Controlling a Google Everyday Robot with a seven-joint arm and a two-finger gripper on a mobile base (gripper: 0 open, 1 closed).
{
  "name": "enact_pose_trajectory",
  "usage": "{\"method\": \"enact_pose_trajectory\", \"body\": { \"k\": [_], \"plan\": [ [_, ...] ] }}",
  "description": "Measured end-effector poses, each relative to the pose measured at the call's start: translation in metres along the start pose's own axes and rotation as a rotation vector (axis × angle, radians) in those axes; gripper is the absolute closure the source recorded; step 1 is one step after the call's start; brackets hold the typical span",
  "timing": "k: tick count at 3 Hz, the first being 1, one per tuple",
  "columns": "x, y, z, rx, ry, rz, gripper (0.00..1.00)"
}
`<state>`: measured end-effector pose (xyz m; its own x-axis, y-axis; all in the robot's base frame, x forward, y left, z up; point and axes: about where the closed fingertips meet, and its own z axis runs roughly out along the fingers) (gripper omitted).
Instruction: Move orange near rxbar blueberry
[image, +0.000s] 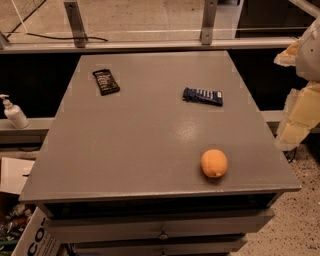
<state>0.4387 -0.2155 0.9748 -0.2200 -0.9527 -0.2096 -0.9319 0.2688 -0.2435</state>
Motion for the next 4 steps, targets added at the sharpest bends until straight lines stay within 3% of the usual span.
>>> {"method": "enact_pose_trajectory", "body": {
  "k": [2, 4],
  "plan": [
    [-0.043, 0.010, 0.074, -0.094, -0.126, -0.036, 0.00],
    [-0.051, 0.029, 0.114, -0.165, -0.163, -0.029, 0.00]
  ]
}}
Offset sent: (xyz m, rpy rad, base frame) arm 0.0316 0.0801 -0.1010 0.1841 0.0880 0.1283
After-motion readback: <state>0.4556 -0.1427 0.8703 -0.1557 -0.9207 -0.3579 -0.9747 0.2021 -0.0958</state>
